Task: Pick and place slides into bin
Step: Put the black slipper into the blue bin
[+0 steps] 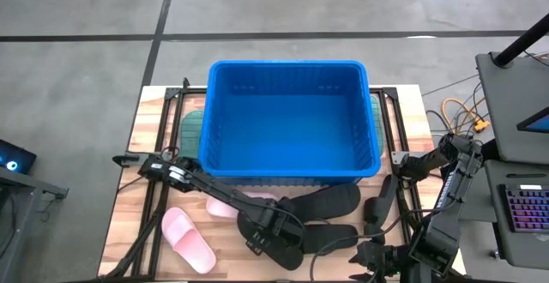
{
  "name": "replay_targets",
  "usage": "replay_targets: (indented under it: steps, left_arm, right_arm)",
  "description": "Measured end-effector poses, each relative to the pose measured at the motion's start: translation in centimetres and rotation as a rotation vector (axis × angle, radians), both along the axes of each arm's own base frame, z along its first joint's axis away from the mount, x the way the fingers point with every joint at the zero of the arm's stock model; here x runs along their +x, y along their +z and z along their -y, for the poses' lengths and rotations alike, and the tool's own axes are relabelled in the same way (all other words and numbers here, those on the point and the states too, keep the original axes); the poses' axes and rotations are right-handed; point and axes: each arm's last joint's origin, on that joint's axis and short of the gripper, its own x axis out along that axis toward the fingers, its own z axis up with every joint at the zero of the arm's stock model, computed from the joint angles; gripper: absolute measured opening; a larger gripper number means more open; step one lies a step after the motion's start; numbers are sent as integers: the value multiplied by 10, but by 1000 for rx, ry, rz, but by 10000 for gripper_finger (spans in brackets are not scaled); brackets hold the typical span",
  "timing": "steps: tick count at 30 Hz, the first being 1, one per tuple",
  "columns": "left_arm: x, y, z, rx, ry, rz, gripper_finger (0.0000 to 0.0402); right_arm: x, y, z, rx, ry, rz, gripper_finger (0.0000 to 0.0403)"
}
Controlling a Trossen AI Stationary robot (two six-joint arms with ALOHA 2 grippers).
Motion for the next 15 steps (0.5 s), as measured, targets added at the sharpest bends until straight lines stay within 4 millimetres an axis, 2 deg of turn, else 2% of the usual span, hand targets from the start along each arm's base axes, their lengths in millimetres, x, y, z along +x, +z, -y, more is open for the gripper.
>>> replay_targets:
  steps: [9,15]
  left_arm:
    - [-4,-17,-3,-56,22,-54,178]
    - [-3,-17,-6,-103,65,-83,163]
  right_arm:
    - [0,0,0,1,-4,2,171]
    - [0,0,0,1,-4,2,171]
